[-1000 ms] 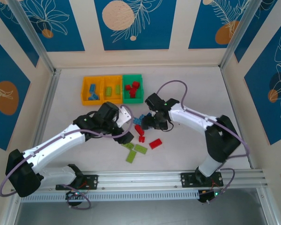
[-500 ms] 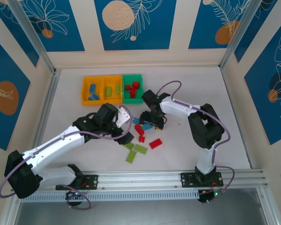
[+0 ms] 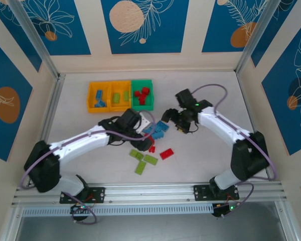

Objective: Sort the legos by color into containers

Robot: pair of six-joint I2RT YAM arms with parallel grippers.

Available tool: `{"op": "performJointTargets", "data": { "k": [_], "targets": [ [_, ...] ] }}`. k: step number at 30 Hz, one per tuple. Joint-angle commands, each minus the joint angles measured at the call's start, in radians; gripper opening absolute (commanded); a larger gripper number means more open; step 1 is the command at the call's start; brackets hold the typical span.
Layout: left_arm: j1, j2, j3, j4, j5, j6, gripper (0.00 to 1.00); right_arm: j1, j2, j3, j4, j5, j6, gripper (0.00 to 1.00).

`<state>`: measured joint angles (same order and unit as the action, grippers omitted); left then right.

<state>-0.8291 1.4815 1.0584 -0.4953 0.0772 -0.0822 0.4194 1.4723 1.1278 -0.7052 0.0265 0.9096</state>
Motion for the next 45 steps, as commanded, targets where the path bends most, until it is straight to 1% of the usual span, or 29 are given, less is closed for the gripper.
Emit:
{"op": "performJointTargets", "data": {
  "k": [1, 3, 6, 9, 14, 21, 25, 26, 28, 30, 33, 35, 36, 39, 42, 45],
  "targets": [
    [-0.024, 0.139, 0.133, 0.068, 0.004, 0.069, 0.89, -0.109, -0.071, -0.069, -0.035, 0.021, 0.037, 0.84],
    [-0.024, 0.242, 0.199, 0.045, -0.004, 0.102, 0.84, -0.168, -0.115, -0.096, -0.05, 0.003, 0.027, 0.84],
    [-0.03, 0.355, 0.297, -0.015, -0.047, 0.138, 0.79, -0.198, -0.176, -0.116, -0.064, 0.0, 0.002, 0.84],
    [-0.034, 0.413, 0.328, -0.001, -0.103, 0.17, 0.72, -0.204, -0.218, -0.132, -0.072, 0.009, -0.014, 0.84],
    [-0.049, 0.487, 0.365, -0.017, -0.126, 0.197, 0.56, -0.213, -0.234, -0.143, -0.075, 0.001, -0.012, 0.84],
    [-0.089, 0.552, 0.382, -0.043, -0.197, 0.22, 0.45, -0.211, -0.238, -0.145, -0.066, -0.017, -0.006, 0.84],
    [-0.103, 0.551, 0.366, -0.05, -0.205, 0.217, 0.45, -0.211, -0.239, -0.148, -0.06, -0.023, -0.002, 0.84],
    [-0.105, 0.552, 0.36, -0.051, -0.213, 0.22, 0.46, -0.21, -0.237, -0.149, -0.057, -0.025, -0.003, 0.84],
    [-0.107, 0.557, 0.351, -0.047, -0.223, 0.218, 0.5, -0.21, -0.235, -0.147, -0.05, -0.026, -0.003, 0.84],
    [-0.107, 0.563, 0.347, -0.038, -0.221, 0.21, 0.5, -0.209, -0.228, -0.145, -0.047, -0.033, -0.003, 0.84],
    [-0.107, 0.579, 0.359, -0.036, -0.222, 0.19, 0.42, -0.21, -0.221, -0.133, -0.045, -0.045, -0.002, 0.83],
    [-0.106, 0.567, 0.357, -0.024, -0.216, 0.181, 0.3, -0.207, -0.219, -0.125, -0.047, -0.051, 0.0, 0.83],
    [-0.107, 0.552, 0.35, -0.015, -0.211, 0.18, 0.28, -0.205, -0.219, -0.122, -0.049, -0.051, -0.001, 0.83],
    [-0.106, 0.49, 0.327, 0.011, -0.206, 0.182, 0.24, -0.204, -0.222, -0.111, -0.059, -0.053, -0.002, 0.83],
    [-0.096, 0.393, 0.291, 0.052, -0.2, 0.171, 0.2, -0.197, -0.227, -0.103, -0.056, -0.063, 0.0, 0.83],
    [-0.057, 0.296, 0.277, 0.068, -0.194, 0.121, 0.15, -0.187, -0.23, -0.096, -0.044, -0.069, 0.001, 0.83]
  ]
}}
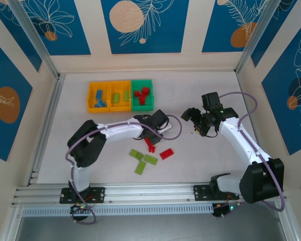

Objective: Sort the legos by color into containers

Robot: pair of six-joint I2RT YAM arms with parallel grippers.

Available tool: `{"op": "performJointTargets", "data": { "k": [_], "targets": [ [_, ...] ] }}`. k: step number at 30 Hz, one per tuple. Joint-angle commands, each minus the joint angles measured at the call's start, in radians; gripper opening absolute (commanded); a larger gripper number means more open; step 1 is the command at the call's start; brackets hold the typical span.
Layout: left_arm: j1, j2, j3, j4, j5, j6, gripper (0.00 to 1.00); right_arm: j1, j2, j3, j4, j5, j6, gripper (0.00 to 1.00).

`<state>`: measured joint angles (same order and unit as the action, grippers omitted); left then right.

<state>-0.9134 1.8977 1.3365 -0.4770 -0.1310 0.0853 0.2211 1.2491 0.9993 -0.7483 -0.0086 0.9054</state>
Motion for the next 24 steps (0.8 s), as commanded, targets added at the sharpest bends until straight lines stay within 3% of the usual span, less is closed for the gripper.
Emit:
{"op": "performJointTargets", "data": {
  "k": [1, 4, 7, 11, 14, 18, 21, 24],
  "targets": [
    [0.05, -0.152, -0.003, 0.055, 0.028, -0.073, 0.14, 0.017, -0.007, 0.036, 0.003, -0.033, 0.004, 0.83],
    [0.139, -0.241, -0.012, 0.091, 0.079, -0.153, 0.14, 0.028, -0.004, 0.042, 0.015, -0.033, 0.01, 0.83],
    [0.287, -0.269, 0.021, 0.073, 0.078, -0.252, 0.14, 0.035, 0.005, 0.053, 0.024, -0.04, 0.008, 0.83],
    [0.549, -0.181, 0.136, -0.043, -0.015, -0.394, 0.12, 0.048, 0.019, 0.059, 0.027, -0.038, 0.007, 0.83],
    [0.69, -0.096, 0.201, -0.059, -0.048, -0.445, 0.13, 0.059, 0.024, 0.052, 0.036, -0.038, 0.013, 0.83],
    [0.792, 0.058, 0.341, -0.121, -0.089, -0.455, 0.18, 0.071, 0.023, 0.045, 0.042, -0.037, 0.02, 0.83],
    [0.823, 0.179, 0.48, -0.195, -0.095, -0.424, 0.22, 0.077, 0.023, 0.048, 0.04, -0.032, 0.012, 0.83],
    [0.831, 0.207, 0.521, -0.179, -0.048, -0.389, 0.28, 0.085, 0.027, 0.051, 0.031, -0.018, 0.0, 0.83]
  ]
}}
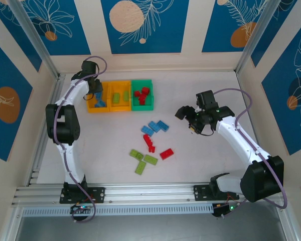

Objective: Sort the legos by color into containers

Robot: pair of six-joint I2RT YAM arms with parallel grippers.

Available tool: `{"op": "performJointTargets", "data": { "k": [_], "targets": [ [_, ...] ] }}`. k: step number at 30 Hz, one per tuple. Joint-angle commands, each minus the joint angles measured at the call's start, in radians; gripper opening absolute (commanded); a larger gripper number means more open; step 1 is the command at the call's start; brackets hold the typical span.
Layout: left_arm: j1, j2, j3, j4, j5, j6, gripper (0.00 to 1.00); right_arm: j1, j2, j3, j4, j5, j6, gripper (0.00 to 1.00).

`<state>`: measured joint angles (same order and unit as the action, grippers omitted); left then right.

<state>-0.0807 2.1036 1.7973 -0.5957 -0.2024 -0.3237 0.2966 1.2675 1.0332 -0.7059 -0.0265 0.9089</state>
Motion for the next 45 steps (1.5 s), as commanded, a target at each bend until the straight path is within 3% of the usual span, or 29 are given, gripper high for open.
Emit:
{"op": "performJointTargets", "data": {
  "k": [1, 8, 15, 20, 23, 30, 34, 36, 41, 45],
  "targets": [
    [-0.001, -0.008, 0.058, -0.049, 0.039, 0.027, 0.32, 0.018, 0.011, 0.019, -0.012, 0.002, -0.007, 0.83],
    [-0.006, -0.157, -0.042, 0.015, 0.13, 0.016, 0.52, 0.182, 0.098, 0.063, 0.001, 0.034, -0.088, 0.83],
    [-0.054, -0.434, -0.222, 0.079, 0.232, 0.019, 0.53, 0.409, 0.31, 0.19, -0.069, 0.116, -0.293, 0.83],
    [-0.147, -0.665, -0.394, 0.12, 0.281, 0.18, 0.54, 0.515, 0.475, 0.28, -0.056, 0.165, -0.386, 0.79],
    [-0.186, -0.759, -0.464, 0.092, 0.272, 0.266, 0.54, 0.531, 0.569, 0.322, -0.043, 0.164, -0.401, 0.7],
    [-0.196, -0.866, -0.568, 0.063, 0.229, 0.331, 0.54, 0.552, 0.696, 0.373, -0.044, 0.226, -0.431, 0.64],
    [-0.197, -0.875, -0.589, 0.096, 0.262, 0.332, 0.55, 0.559, 0.71, 0.403, -0.071, 0.283, -0.427, 0.31],
    [-0.197, -0.863, -0.578, 0.101, 0.264, 0.322, 0.55, 0.561, 0.674, 0.41, -0.074, 0.307, -0.411, 0.22],
    [-0.197, -0.849, -0.543, 0.105, 0.292, 0.313, 0.56, 0.507, 0.474, 0.373, 0.063, 0.306, -0.379, 0.21],
    [-0.197, -0.845, -0.541, 0.144, 0.334, 0.281, 0.56, 0.399, 0.45, 0.427, 0.199, 0.34, -0.4, 0.24]
  ]
}}
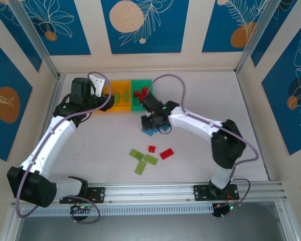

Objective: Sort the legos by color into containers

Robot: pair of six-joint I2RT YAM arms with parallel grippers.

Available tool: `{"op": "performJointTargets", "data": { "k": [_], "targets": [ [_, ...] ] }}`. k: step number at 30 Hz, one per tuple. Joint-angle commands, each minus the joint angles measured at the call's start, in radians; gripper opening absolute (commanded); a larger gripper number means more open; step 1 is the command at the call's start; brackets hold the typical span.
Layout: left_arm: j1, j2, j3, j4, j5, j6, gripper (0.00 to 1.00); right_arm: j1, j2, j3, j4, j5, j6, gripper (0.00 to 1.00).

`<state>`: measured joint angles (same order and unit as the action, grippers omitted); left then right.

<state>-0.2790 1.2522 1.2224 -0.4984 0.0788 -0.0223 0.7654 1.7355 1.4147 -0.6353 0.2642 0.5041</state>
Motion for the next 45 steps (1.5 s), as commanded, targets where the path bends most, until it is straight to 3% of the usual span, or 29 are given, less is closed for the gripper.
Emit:
{"op": "performJointTargets", "data": {
  "k": [1, 5, 12, 17, 20, 25, 30, 35, 43, 45],
  "targets": [
    [0.0, 0.01, 0.036, 0.05, 0.063, -0.032, 0.56, -0.099, 0.014, 0.088, 0.149, 0.054, -0.012, 0.24],
    [-0.015, 0.012, 0.037, 0.04, 0.085, -0.053, 0.56, -0.166, 0.21, 0.315, 0.166, 0.083, -0.101, 0.24],
    [-0.043, 0.004, 0.023, -0.015, 0.124, -0.05, 0.57, -0.181, 0.581, 0.777, 0.071, 0.081, -0.182, 0.27],
    [-0.091, 0.004, 0.005, 0.003, 0.128, -0.064, 0.64, -0.176, 0.745, 1.04, -0.049, -0.017, -0.189, 0.43],
    [-0.127, 0.019, 0.006, 0.003, 0.124, -0.066, 0.65, -0.17, 0.739, 1.093, -0.105, -0.034, -0.187, 0.48],
    [-0.191, 0.045, 0.01, 0.017, 0.128, -0.104, 0.64, -0.196, 0.541, 0.918, -0.114, -0.046, -0.134, 0.48],
    [-0.307, 0.113, 0.014, 0.027, 0.09, -0.185, 0.64, -0.266, 0.203, 0.519, -0.029, -0.122, -0.036, 0.49],
    [-0.389, 0.272, 0.058, -0.103, -0.02, -0.253, 0.65, -0.372, -0.153, 0.105, 0.035, -0.218, 0.111, 0.57],
    [-0.455, 0.544, 0.168, -0.173, -0.02, -0.236, 0.98, -0.48, -0.459, -0.232, 0.0, -0.233, 0.197, 0.73],
    [-0.475, 0.605, 0.198, -0.188, -0.064, -0.215, 1.0, -0.492, -0.47, -0.261, -0.007, -0.249, 0.212, 0.74]
  ]
}}
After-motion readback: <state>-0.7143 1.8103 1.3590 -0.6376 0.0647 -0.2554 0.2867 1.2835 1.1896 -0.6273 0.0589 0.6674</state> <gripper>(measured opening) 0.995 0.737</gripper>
